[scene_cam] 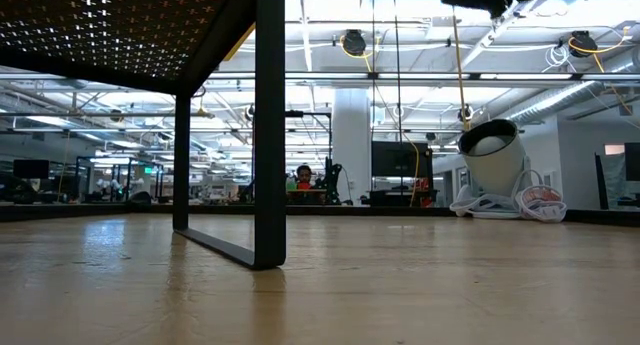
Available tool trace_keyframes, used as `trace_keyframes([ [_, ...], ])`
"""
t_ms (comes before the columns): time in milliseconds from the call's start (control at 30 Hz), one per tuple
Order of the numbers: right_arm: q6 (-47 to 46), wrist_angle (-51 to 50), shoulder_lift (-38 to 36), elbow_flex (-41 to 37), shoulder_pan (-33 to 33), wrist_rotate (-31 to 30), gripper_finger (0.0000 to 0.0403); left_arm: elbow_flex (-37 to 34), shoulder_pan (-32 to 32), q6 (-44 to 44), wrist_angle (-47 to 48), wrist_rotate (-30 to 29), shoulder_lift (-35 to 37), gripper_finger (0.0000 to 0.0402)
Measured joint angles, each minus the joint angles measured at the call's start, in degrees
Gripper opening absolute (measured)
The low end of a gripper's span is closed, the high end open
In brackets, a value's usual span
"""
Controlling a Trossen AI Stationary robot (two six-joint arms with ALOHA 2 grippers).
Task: Pick & Place Office Desk Supplies
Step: Return to Home Position
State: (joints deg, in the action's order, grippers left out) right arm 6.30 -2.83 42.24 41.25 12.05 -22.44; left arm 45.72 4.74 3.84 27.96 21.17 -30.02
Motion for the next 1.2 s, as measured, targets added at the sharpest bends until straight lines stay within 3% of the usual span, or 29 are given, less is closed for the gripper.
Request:
trace_keyframes([
  [100,-2.88,0.77,-4.21,-4.03,-0.04,0.08,0.0187,-4.38,0.0,-1.23,-1.93,-7.38,3.64,0.0285],
  [167,-3.33,2.02,-7.03,-7.4,-0.04,2.19,0.0187,-7.64,0.0,-1.27,-3.31,-9.23,5.44,0.0285],
  [267,-5.83,3.64,-10.81,-12.12,0.0,3.08,0.0187,-13.78,0.02,-0.15,-7.38,-9.24,7.43,0.0285],
  [467,-7.14,10.05,-15.86,-19.69,-1.22,2.87,0.0187,-27.6,-0.67,-0.96,-27.33,-9.28,11.0,0.0285],
  [633,-7.74,11.68,-19.53,-22.97,-2.34,2.85,0.0187,-35.9,-3.12,-3.25,-34.17,-9.75,14.73,0.0285],
  [800,-9.1,11.65,-23.21,-25.2,-2.69,3.0,0.0187,-38.78,-5.9,-4.27,-33.72,-9.66,19.84,0.0285],
  [1100,-10.16,11.6,-28.6,-29.24,-2.71,2.98,0.0187,-38.87,-11.64,-3.08,-23.82,-9.7,29.29,0.0285],
  [1200,-10.04,11.63,-30.11,-29.99,-2.71,2.96,0.0187,-38.89,-13.56,-3.96,-23.14,-9.65,29.66,0.0285],
])
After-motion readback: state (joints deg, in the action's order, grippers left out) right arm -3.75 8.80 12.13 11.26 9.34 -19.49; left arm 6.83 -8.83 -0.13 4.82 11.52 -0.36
